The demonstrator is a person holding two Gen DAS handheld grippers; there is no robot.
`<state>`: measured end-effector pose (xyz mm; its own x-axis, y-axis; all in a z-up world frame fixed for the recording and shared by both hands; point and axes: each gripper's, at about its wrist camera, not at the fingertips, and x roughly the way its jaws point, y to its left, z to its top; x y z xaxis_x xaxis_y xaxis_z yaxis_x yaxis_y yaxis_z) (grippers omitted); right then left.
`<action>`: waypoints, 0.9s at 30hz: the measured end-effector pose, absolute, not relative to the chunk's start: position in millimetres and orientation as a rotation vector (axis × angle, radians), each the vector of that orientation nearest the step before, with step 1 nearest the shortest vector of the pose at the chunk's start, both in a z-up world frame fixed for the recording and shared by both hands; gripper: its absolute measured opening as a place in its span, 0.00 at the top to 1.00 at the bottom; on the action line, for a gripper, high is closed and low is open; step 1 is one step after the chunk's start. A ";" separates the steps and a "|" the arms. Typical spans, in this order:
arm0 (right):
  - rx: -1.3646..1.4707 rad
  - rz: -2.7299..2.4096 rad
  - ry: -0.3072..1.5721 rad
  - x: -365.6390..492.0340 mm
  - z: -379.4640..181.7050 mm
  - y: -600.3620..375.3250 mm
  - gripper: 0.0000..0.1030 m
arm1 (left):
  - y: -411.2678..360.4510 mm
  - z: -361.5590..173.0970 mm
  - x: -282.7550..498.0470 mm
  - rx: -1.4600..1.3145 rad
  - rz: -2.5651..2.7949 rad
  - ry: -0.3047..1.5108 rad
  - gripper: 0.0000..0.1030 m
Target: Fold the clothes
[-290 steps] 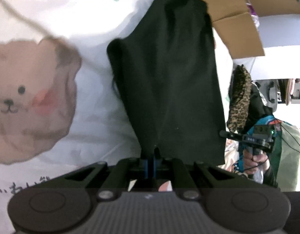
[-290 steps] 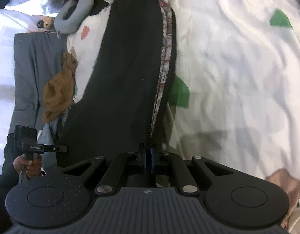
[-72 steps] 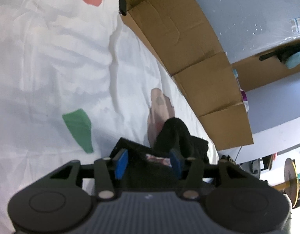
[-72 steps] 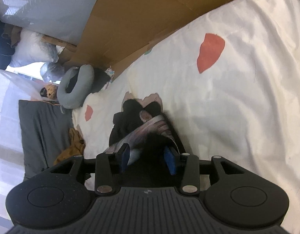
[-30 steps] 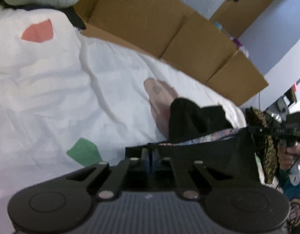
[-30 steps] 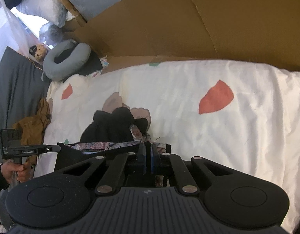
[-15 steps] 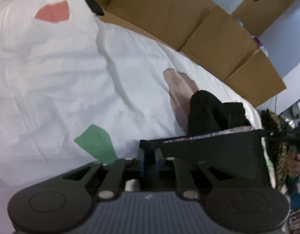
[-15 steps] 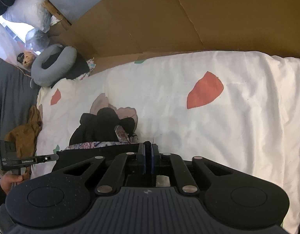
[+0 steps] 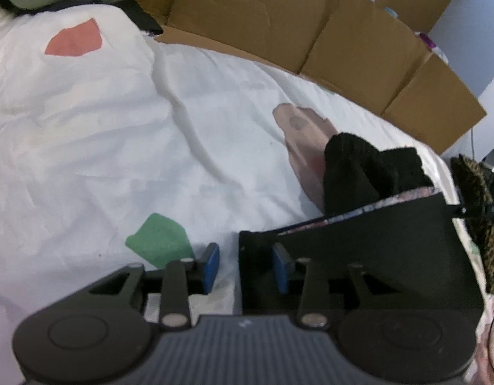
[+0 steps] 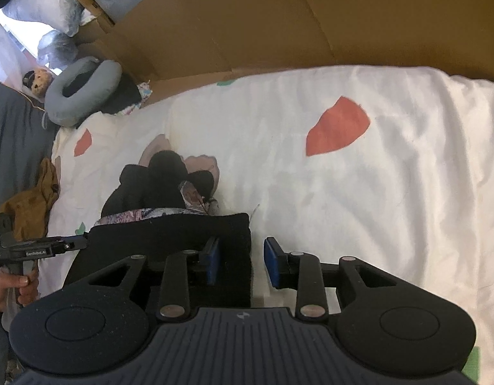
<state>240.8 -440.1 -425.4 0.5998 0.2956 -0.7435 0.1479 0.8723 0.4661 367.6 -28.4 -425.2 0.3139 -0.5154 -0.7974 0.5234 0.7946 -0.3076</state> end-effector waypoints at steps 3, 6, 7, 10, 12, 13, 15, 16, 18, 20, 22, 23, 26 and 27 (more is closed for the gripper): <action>0.500 0.084 0.947 245.4 -431.0 -431.2 0.68 | -35.7 -423.4 365.6 0.080 -0.694 1.047 0.63; 0.466 0.076 0.961 248.8 -435.5 -424.0 0.68 | -38.5 -422.6 366.4 0.108 -0.695 1.057 0.63; 0.452 0.076 0.964 249.5 -436.4 -421.9 0.68 | -38.9 -422.9 366.1 0.112 -0.694 1.057 0.63; 0.403 0.075 0.977 250.8 -438.9 -414.2 0.68 | -40.5 -423.5 362.1 0.128 -0.686 1.045 0.63; 0.370 0.074 0.989 252.4 -440.6 -408.7 0.68 | -41.1 -423.9 361.1 0.127 -0.681 1.043 0.62; 0.352 0.074 0.993 253.4 -441.2 -405.8 0.68 | -41.4 -424.3 361.4 0.124 -0.679 1.044 0.62; 0.317 0.073 1.001 255.3 -442.4 -400.0 0.68 | -42.1 -424.2 361.8 0.125 -0.677 1.049 0.61; 0.300 0.074 1.003 256.3 -442.2 -397.7 0.68 | -43.3 -424.0 361.9 0.131 -0.678 1.050 0.61; 0.266 0.077 1.005 258.1 -441.7 -393.4 0.68 | -45.6 -424.0 361.6 0.144 -0.679 1.049 0.57; 0.273 0.084 1.004 258.5 -442.4 -395.3 0.68 | -49.5 -424.5 360.8 0.158 -0.680 1.045 0.55; 0.284 0.094 1.001 258.3 -442.8 -397.4 0.72 | -54.1 -425.1 360.0 0.176 -0.680 1.040 0.55; 0.291 0.100 0.999 258.0 -442.8 -398.5 0.79 | -56.4 -425.3 359.5 0.184 -0.679 1.037 0.55; 0.287 0.113 0.996 257.4 -439.4 -396.6 0.91 | -57.6 -425.0 358.9 0.187 -0.675 1.038 0.57; 0.274 0.108 0.993 256.8 -437.4 -394.9 0.92 | -58.1 -424.7 358.4 0.187 -0.674 1.038 0.59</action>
<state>256.8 -394.9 -437.4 0.5446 0.2139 -0.8110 0.0346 0.9604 0.2766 358.4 -58.1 -424.7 0.3288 -0.4265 -0.8426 0.5962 0.7857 -0.1650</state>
